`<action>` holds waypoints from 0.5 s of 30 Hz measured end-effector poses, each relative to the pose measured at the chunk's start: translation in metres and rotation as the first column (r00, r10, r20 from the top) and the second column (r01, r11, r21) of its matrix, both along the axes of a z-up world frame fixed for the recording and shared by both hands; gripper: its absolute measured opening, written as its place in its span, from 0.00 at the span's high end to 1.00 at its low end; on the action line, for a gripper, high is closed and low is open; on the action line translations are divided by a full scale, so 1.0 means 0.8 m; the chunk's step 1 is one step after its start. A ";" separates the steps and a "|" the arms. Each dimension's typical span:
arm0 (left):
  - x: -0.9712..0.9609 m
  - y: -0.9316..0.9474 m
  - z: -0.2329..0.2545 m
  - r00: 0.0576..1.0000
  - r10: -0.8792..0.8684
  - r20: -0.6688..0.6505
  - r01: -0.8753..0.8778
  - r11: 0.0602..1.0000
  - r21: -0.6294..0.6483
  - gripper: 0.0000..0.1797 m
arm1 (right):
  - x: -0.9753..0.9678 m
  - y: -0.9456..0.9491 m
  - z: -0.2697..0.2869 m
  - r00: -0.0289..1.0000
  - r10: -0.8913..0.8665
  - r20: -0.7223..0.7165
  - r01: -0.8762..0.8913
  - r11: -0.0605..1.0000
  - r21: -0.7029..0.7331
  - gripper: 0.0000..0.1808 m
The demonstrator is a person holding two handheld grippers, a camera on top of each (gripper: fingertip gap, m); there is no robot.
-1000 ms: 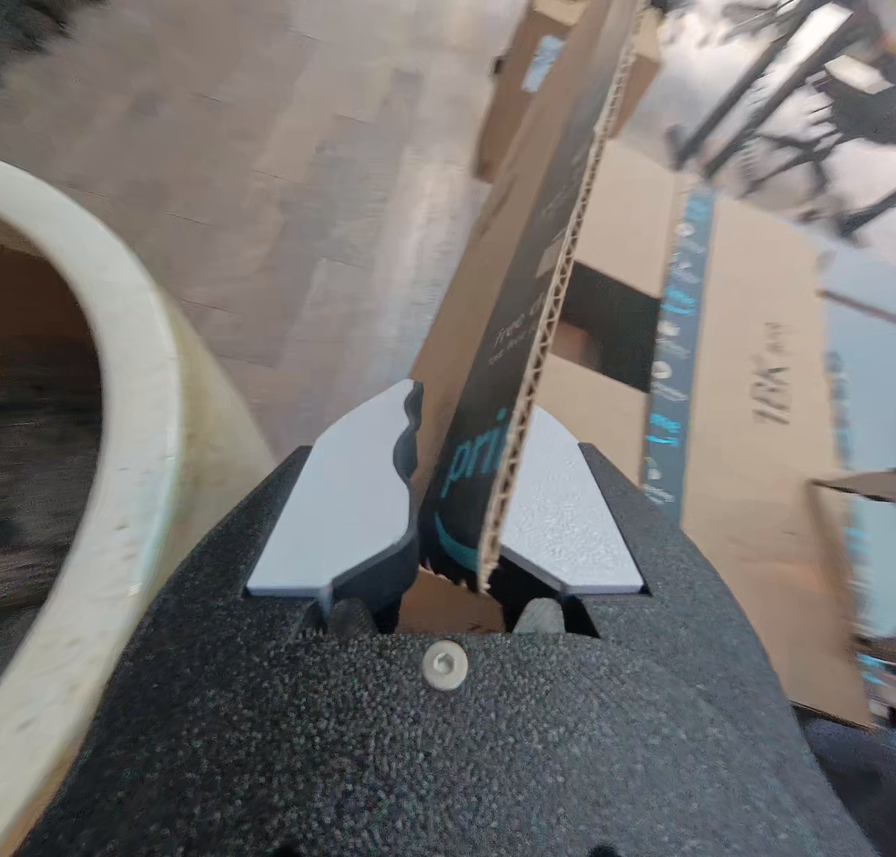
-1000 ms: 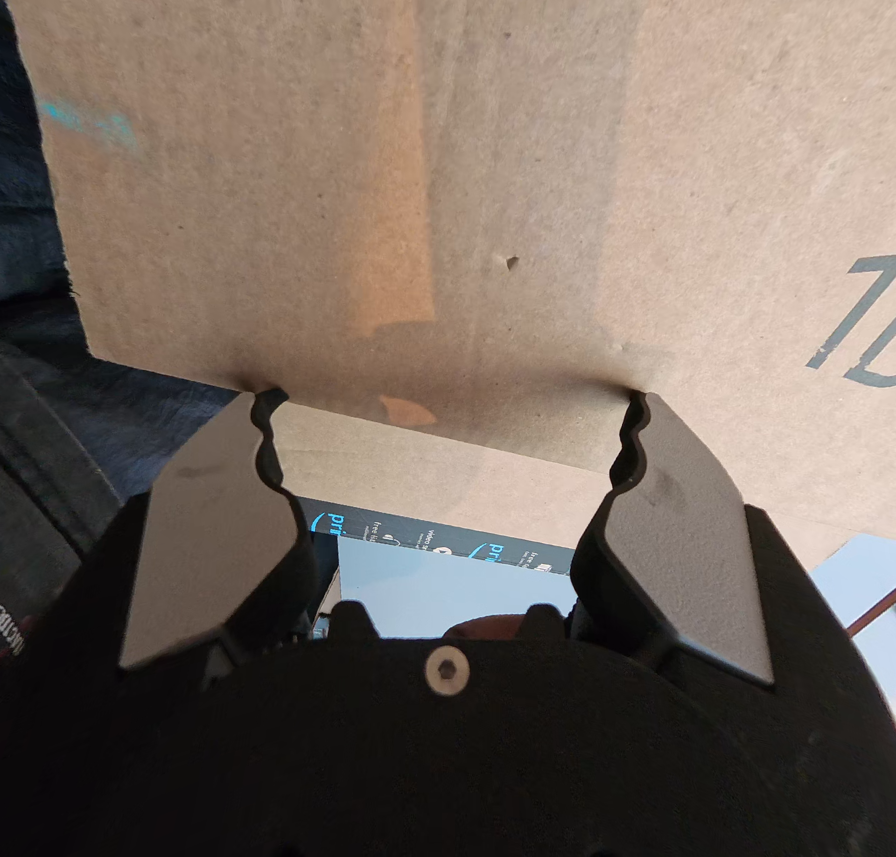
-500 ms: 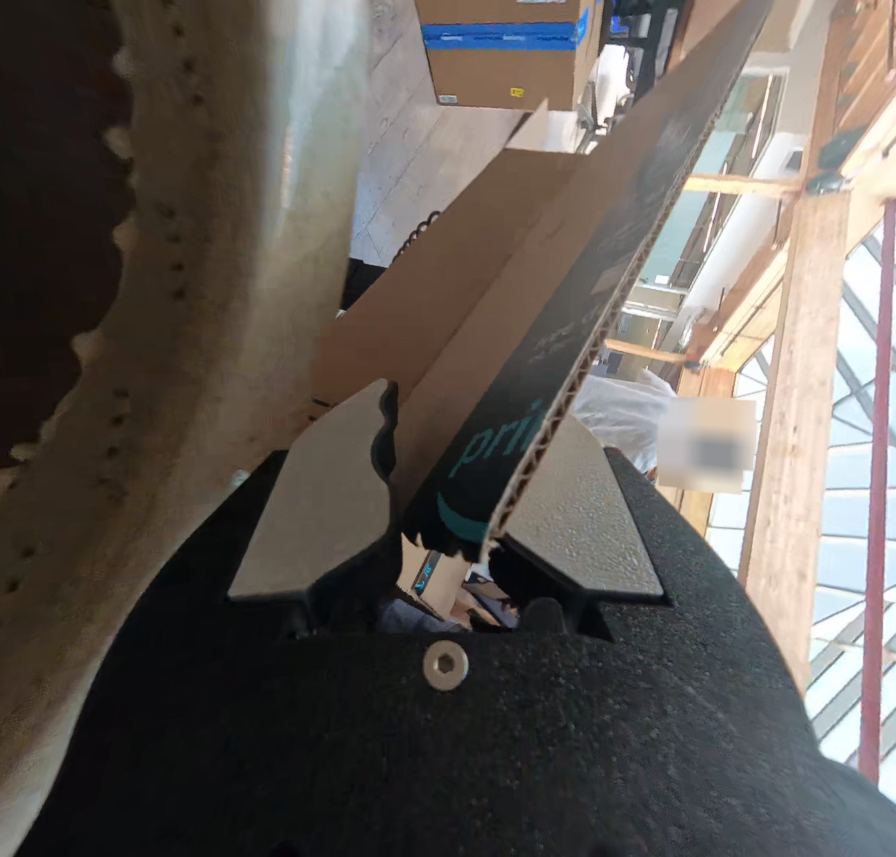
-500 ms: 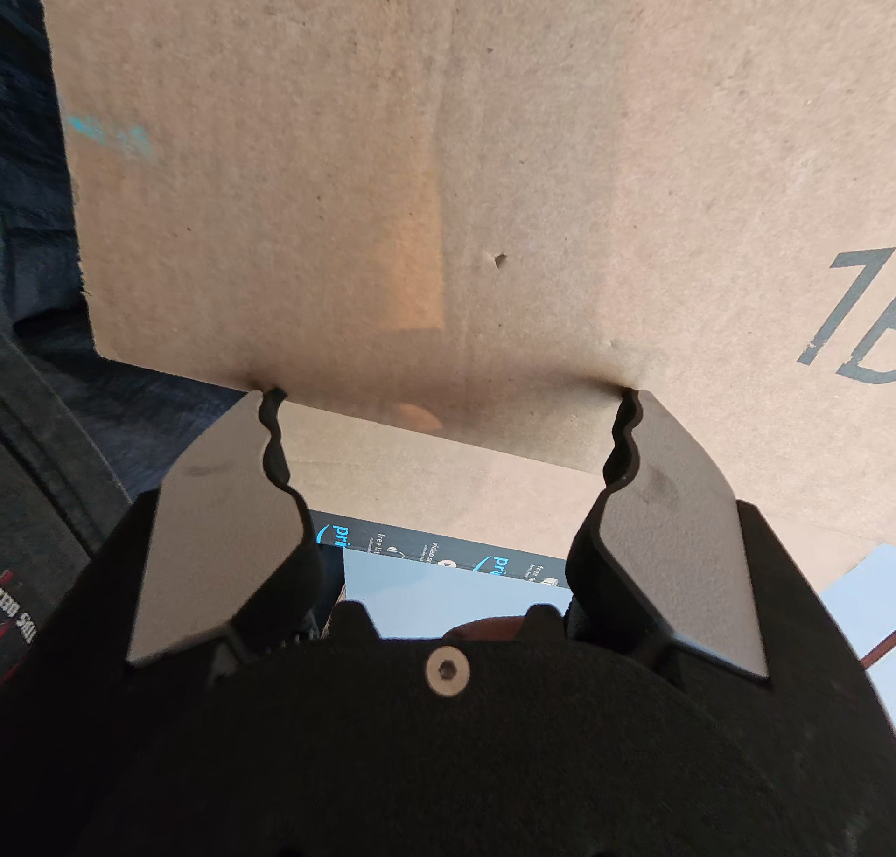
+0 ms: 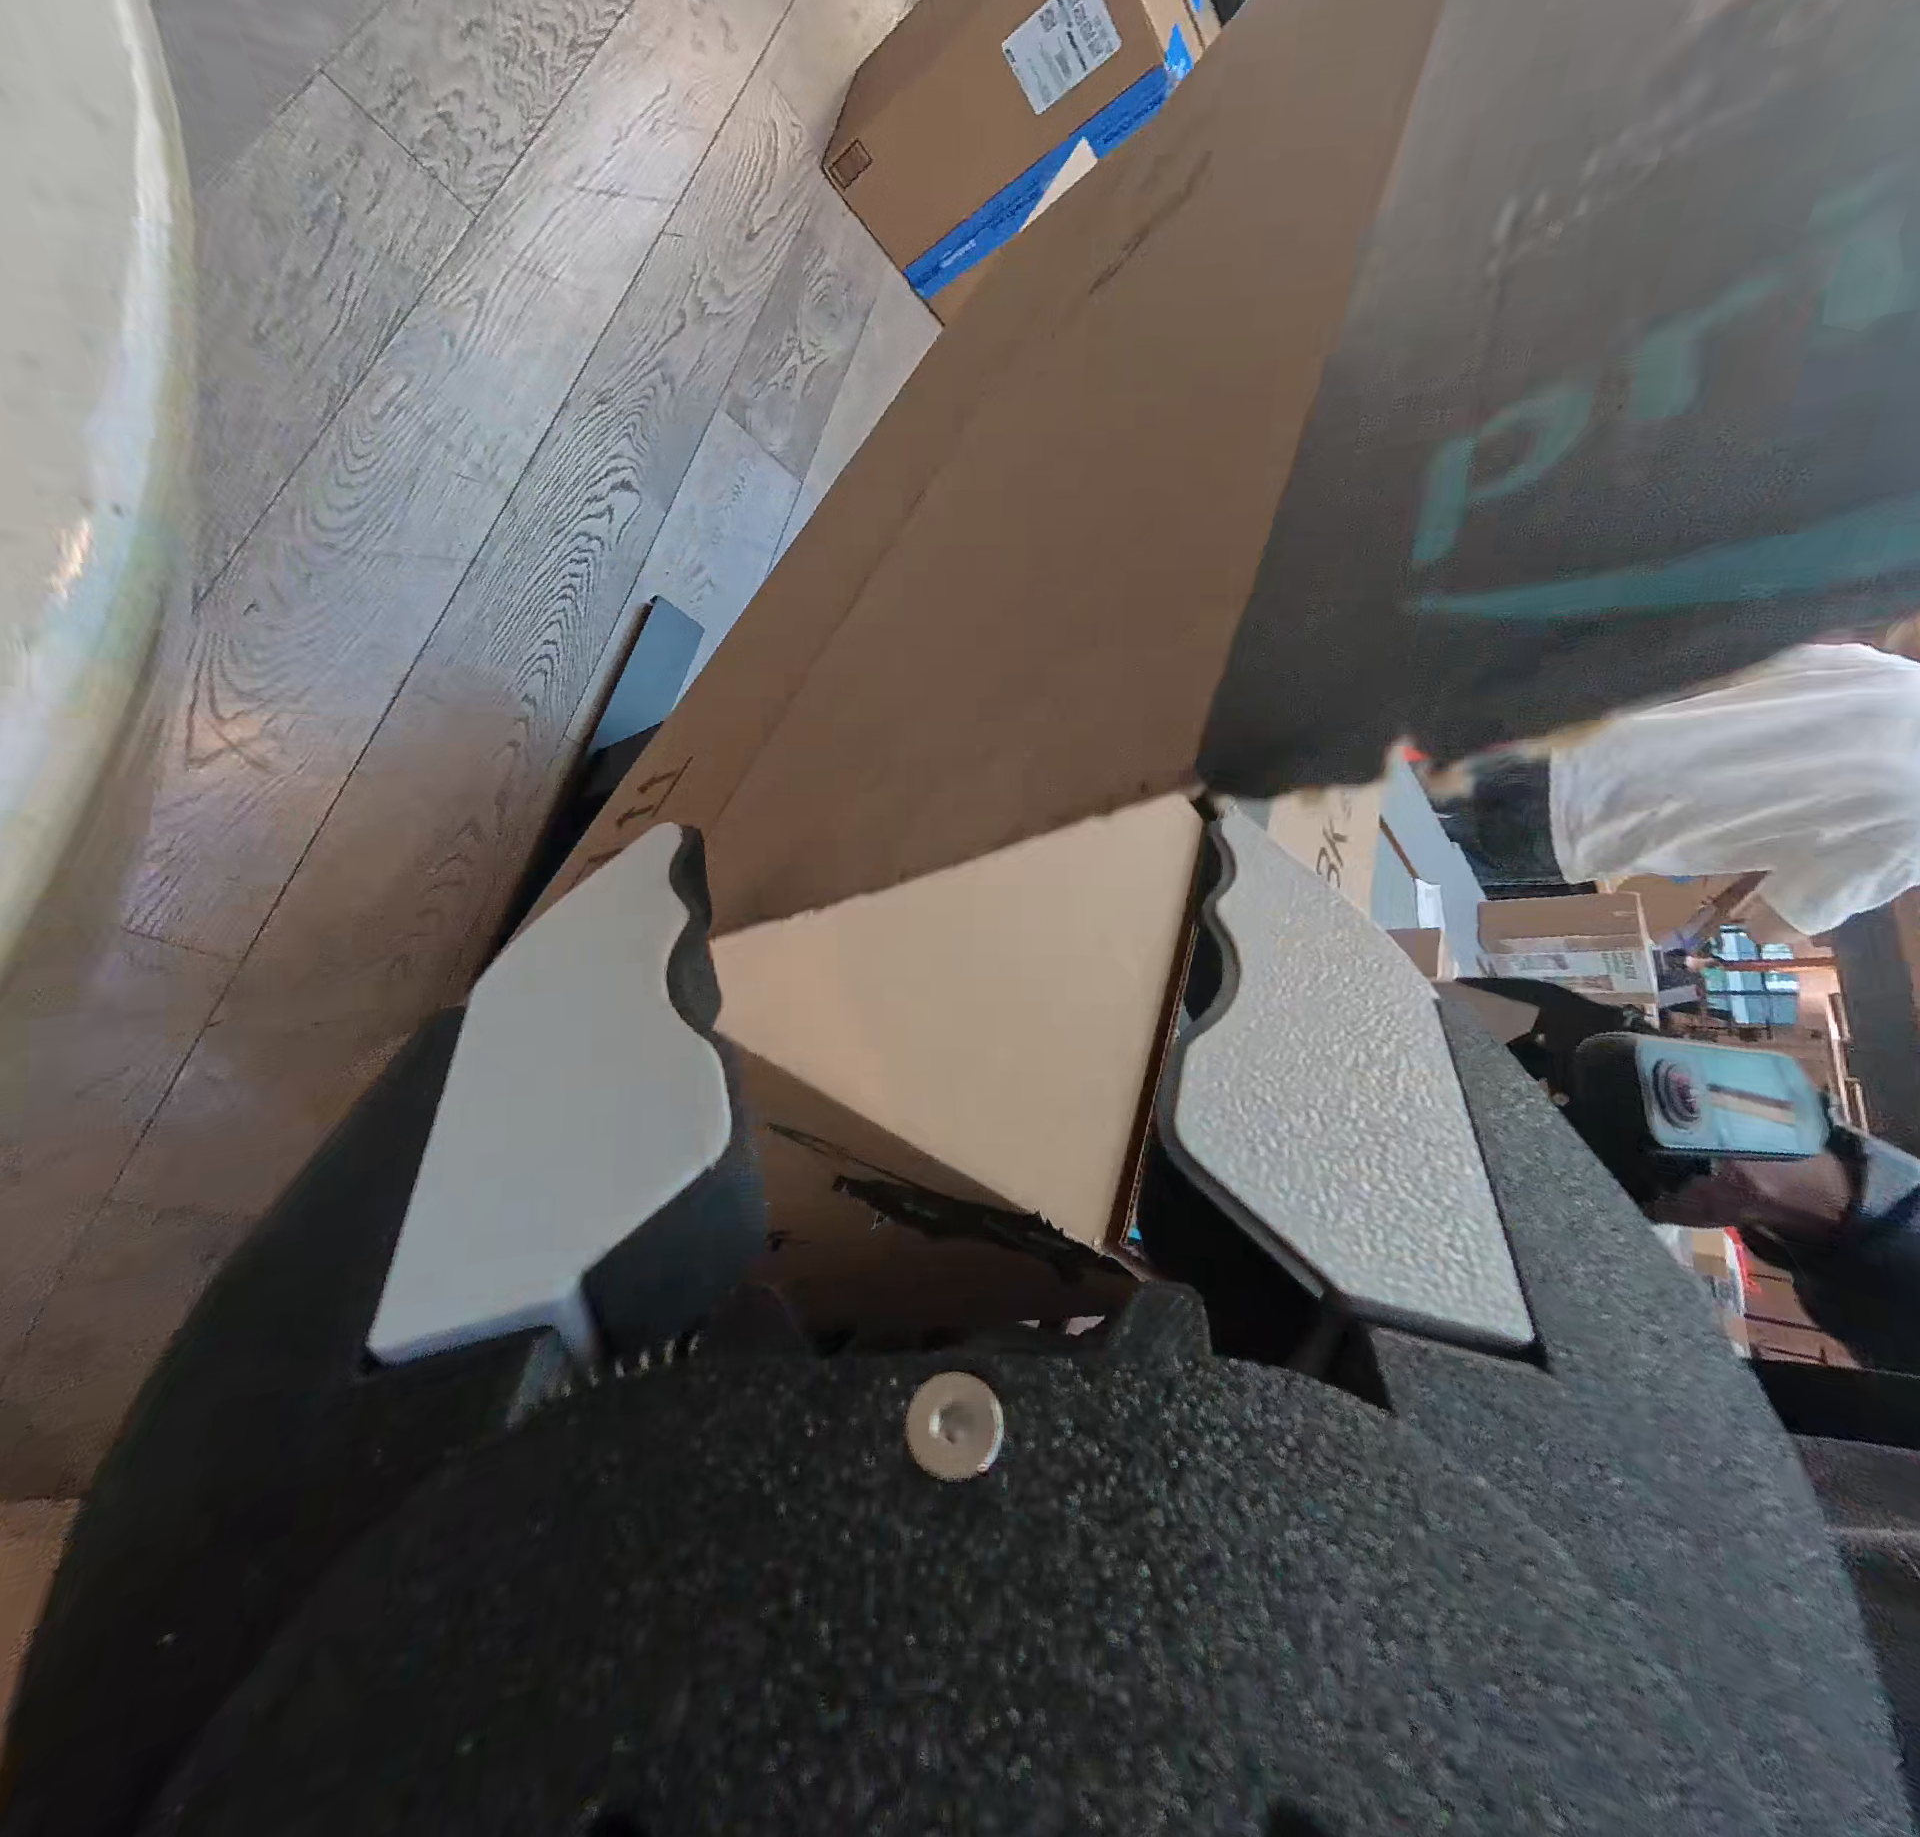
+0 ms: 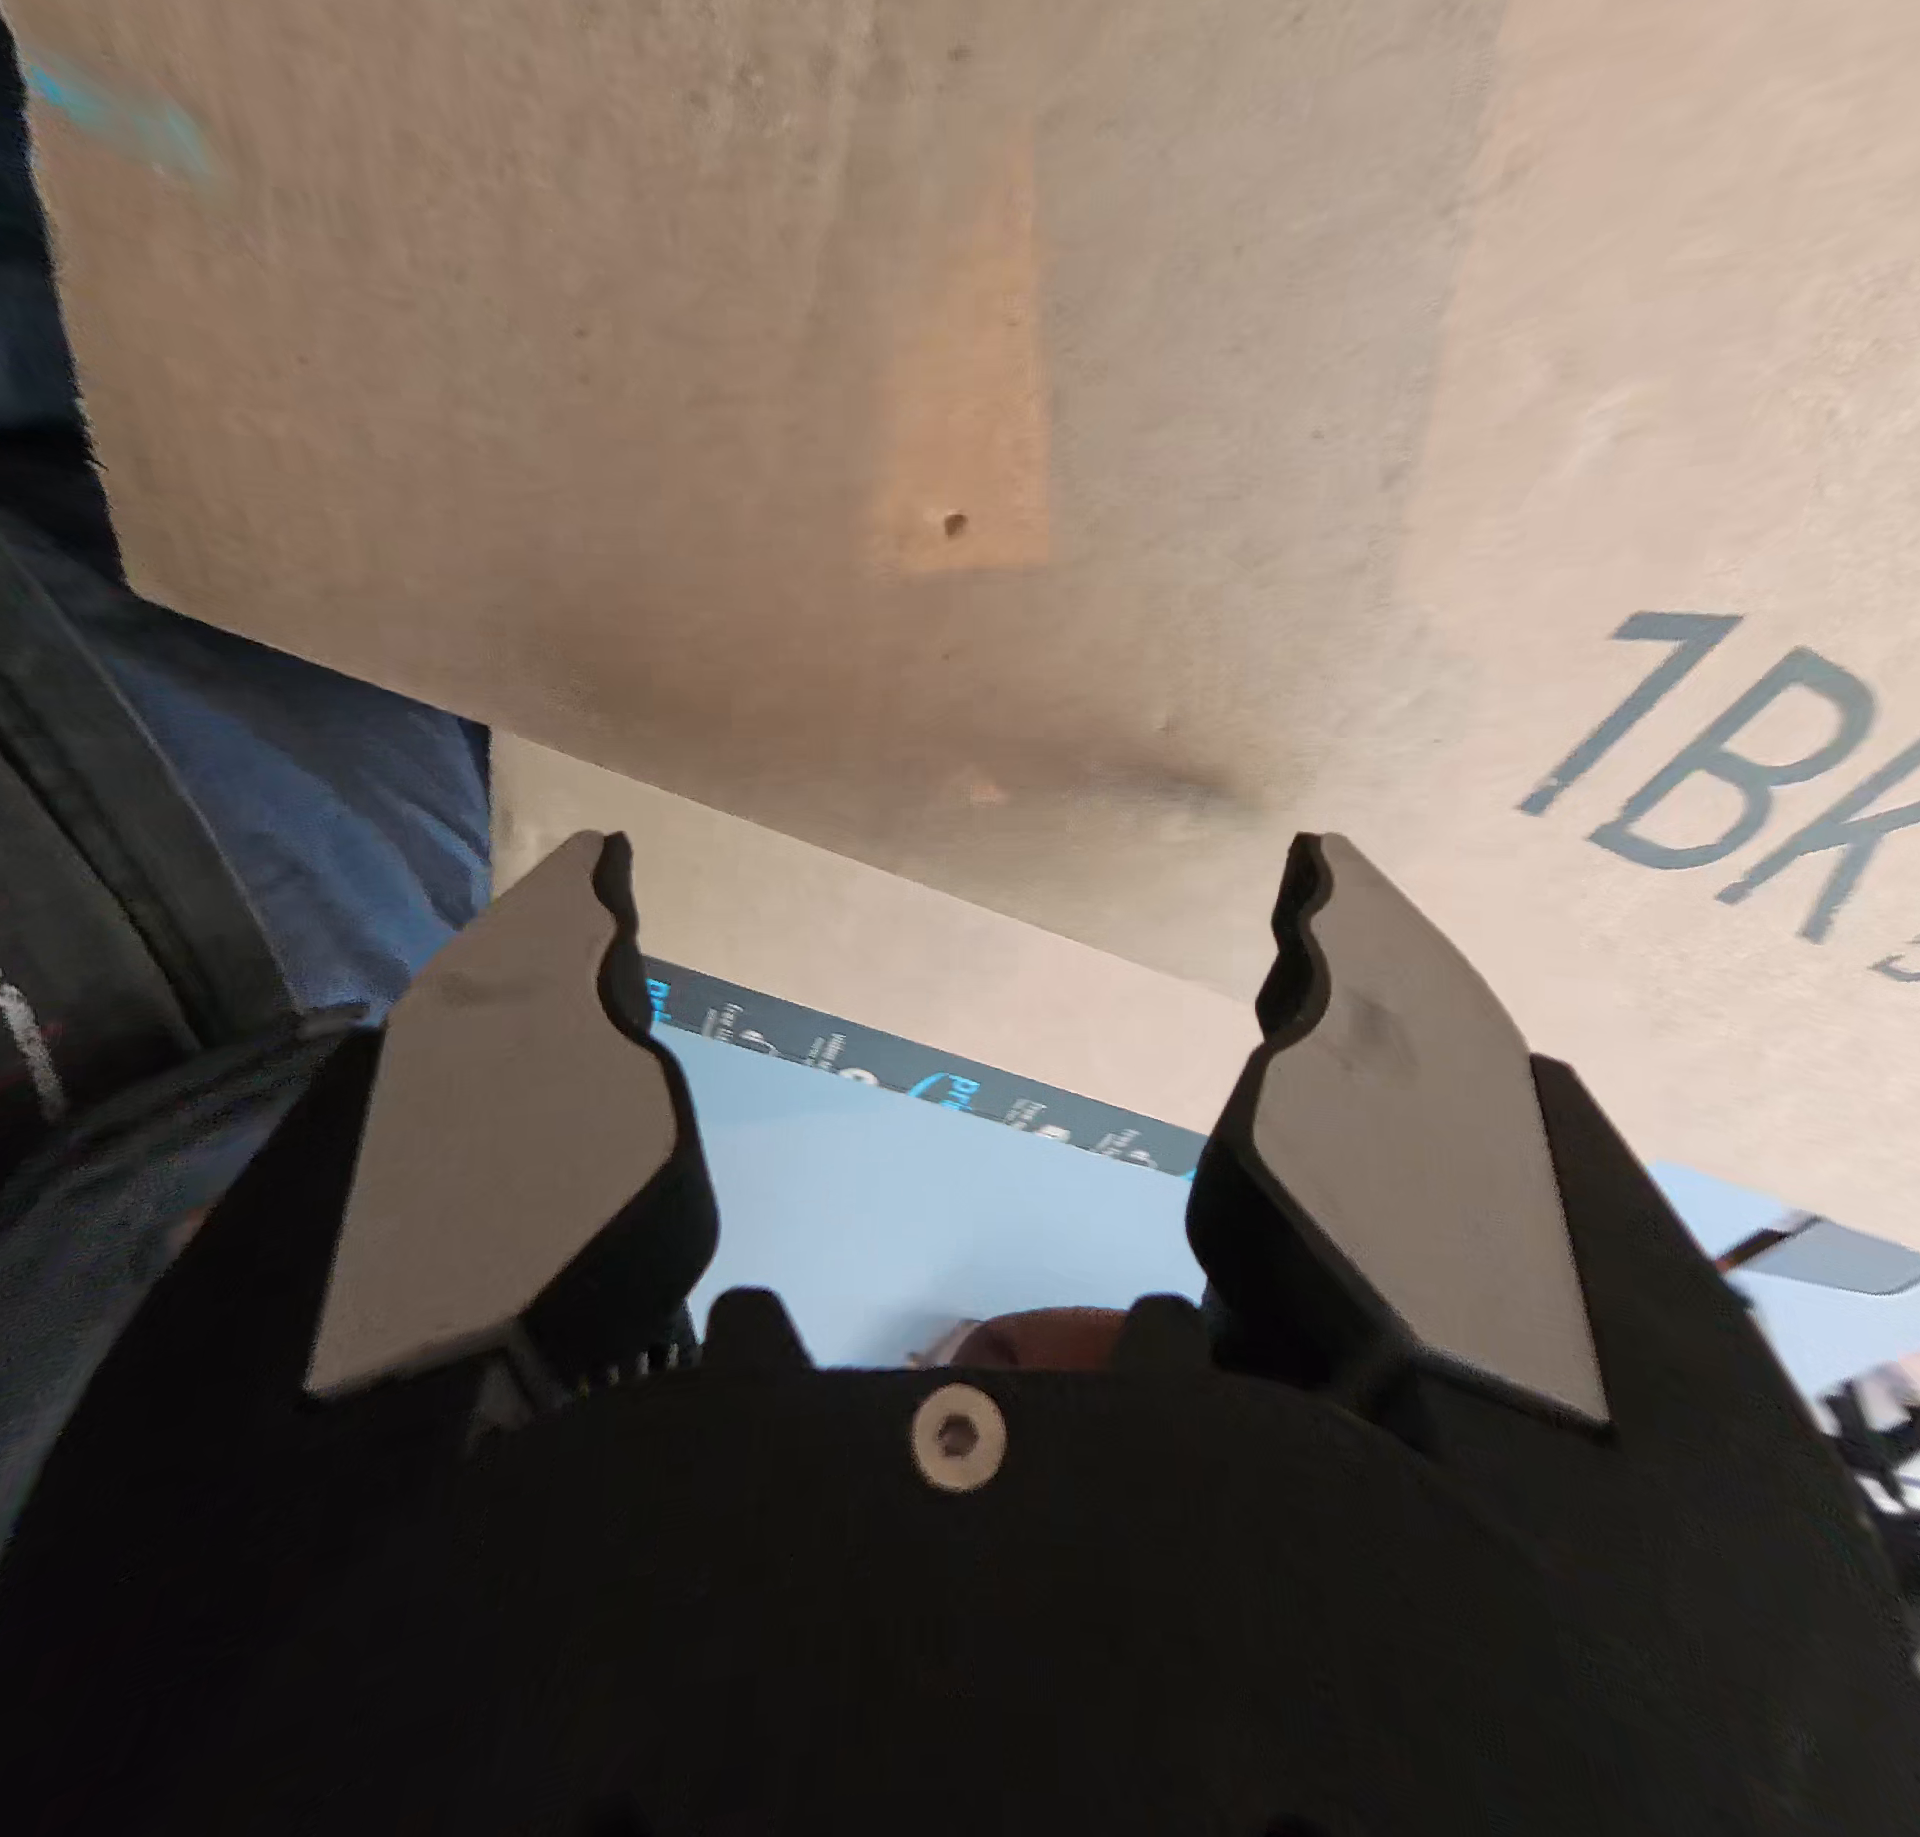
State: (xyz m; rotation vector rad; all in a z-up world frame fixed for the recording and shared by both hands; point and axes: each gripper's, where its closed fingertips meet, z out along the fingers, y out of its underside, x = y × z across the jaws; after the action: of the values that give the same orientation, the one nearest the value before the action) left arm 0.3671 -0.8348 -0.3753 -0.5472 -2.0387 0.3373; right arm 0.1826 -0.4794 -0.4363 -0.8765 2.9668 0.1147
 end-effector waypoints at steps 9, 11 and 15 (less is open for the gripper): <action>0.023 0.043 -0.006 0.989 0.110 0.095 -0.100 0.990 -0.098 0.51 | -0.029 -0.140 0.021 0.899 0.436 0.031 -0.435 0.900 -0.036 0.37; 0.033 0.055 -0.009 0.981 0.162 0.104 -0.155 0.985 -0.075 0.51 | -0.020 -0.167 0.013 0.852 0.520 0.052 -0.520 0.854 -0.028 0.37; 0.045 0.100 -0.045 0.973 0.196 0.121 -0.212 0.969 0.131 0.49 | 0.022 -0.198 0.002 0.716 0.684 0.140 -0.691 0.723 -0.002 0.38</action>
State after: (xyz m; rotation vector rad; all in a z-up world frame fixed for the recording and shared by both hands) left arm 0.4034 -0.7548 -0.4116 -0.2719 -2.2092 0.2856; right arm 0.2003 -0.6379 -0.4347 -1.8558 2.3352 0.1447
